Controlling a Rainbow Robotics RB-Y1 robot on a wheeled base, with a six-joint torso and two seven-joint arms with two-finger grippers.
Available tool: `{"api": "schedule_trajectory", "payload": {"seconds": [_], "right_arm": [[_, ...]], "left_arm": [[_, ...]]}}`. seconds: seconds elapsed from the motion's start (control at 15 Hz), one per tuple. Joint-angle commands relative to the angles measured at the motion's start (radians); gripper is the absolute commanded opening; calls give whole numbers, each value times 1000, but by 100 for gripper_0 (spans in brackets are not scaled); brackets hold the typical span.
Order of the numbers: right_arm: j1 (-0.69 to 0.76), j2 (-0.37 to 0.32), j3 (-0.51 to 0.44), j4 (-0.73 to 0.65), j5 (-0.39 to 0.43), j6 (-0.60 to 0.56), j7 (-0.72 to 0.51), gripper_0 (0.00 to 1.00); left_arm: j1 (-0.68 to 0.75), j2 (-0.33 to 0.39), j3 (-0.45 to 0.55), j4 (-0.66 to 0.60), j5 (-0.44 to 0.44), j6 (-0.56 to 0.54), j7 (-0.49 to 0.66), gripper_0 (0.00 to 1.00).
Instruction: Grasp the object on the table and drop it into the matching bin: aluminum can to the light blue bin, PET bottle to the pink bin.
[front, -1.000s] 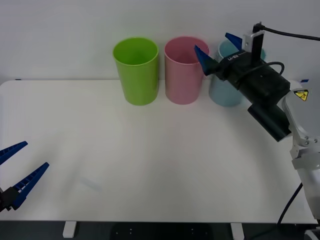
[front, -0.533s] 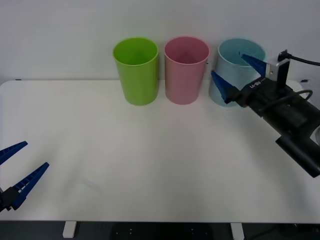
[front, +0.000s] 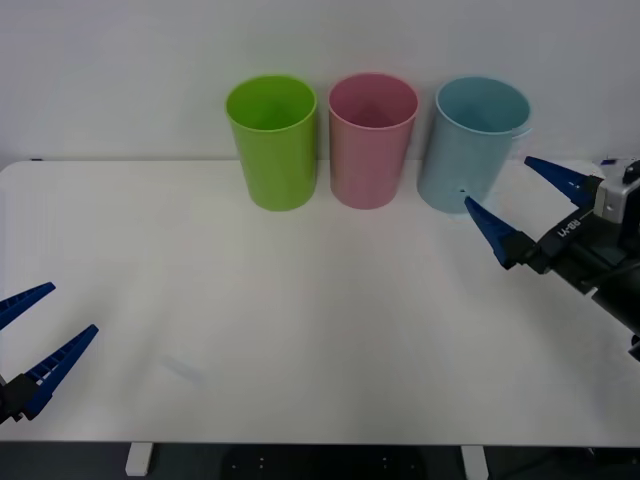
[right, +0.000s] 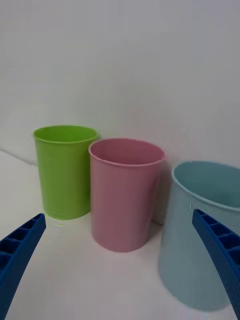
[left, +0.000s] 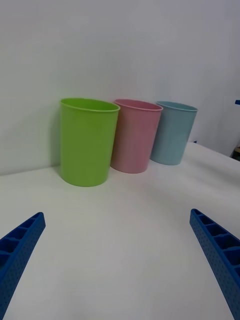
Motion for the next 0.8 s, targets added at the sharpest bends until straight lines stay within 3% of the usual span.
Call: {"api": "schedule_trajectory", "payload": {"seconds": [0.07, 0.47, 0.8], "right_arm": [[66, 0, -55, -9, -17, -46, 28, 100], [215, 0, -142, -9, -95, -77, 215, 100], [316, 2, -196, -9, -146, -129, 237, 100]], "left_arm": [[0, 0, 0, 0, 0, 0, 0, 100], [0, 0, 0, 0, 0, 0, 0, 100], [0, 0, 0, 0, 0, 0, 0, 100]]}}
